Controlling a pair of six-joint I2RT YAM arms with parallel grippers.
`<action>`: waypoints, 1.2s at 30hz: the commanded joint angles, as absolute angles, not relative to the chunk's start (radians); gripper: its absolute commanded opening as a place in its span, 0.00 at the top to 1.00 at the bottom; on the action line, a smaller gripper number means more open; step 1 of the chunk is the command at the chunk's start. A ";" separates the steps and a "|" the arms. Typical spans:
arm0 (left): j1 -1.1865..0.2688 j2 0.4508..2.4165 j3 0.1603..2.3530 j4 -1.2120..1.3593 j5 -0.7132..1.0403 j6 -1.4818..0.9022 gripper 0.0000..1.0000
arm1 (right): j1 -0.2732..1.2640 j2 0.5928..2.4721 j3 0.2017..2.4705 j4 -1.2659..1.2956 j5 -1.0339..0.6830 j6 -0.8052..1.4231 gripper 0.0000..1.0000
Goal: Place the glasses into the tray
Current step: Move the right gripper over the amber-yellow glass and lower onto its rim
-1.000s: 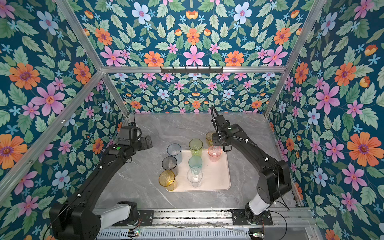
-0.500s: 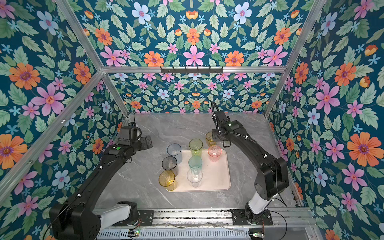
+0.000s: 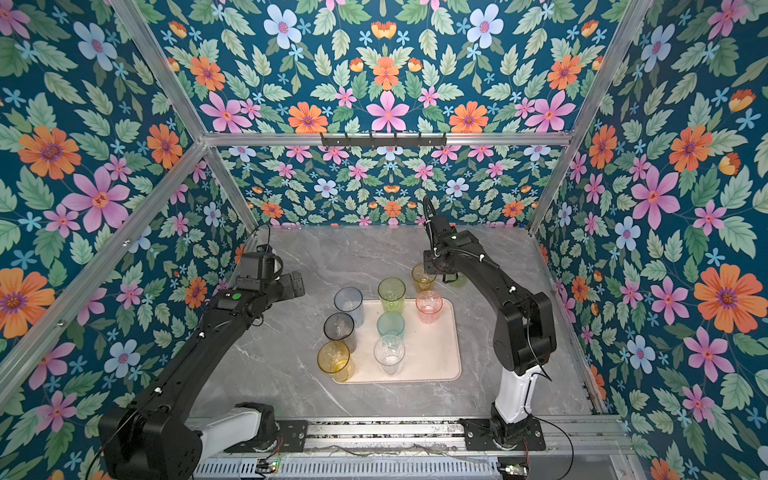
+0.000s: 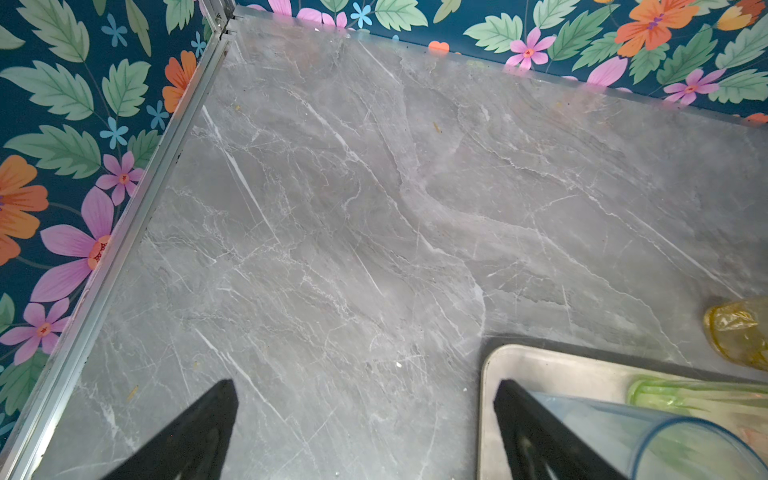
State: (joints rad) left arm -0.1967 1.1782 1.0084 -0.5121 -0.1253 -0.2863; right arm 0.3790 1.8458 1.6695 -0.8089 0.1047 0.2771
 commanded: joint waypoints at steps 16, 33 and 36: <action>-0.196 1.177 1.015 -0.511 -0.120 -0.280 0.01 | 0.347 1.987 1.781 -0.855 0.075 0.233 0.60; -0.196 1.182 1.017 -0.512 -0.118 -0.281 0.01 | 0.326 2.039 1.790 -0.850 0.041 0.245 0.61; -0.196 1.180 1.015 -0.512 -0.118 -0.282 0.01 | 0.325 2.043 1.790 -0.849 0.040 0.247 0.61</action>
State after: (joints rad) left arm -0.1963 1.1801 1.0084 -0.5125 -0.1188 -0.2863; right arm 0.3256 2.0392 1.7863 -0.8364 0.0509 0.2401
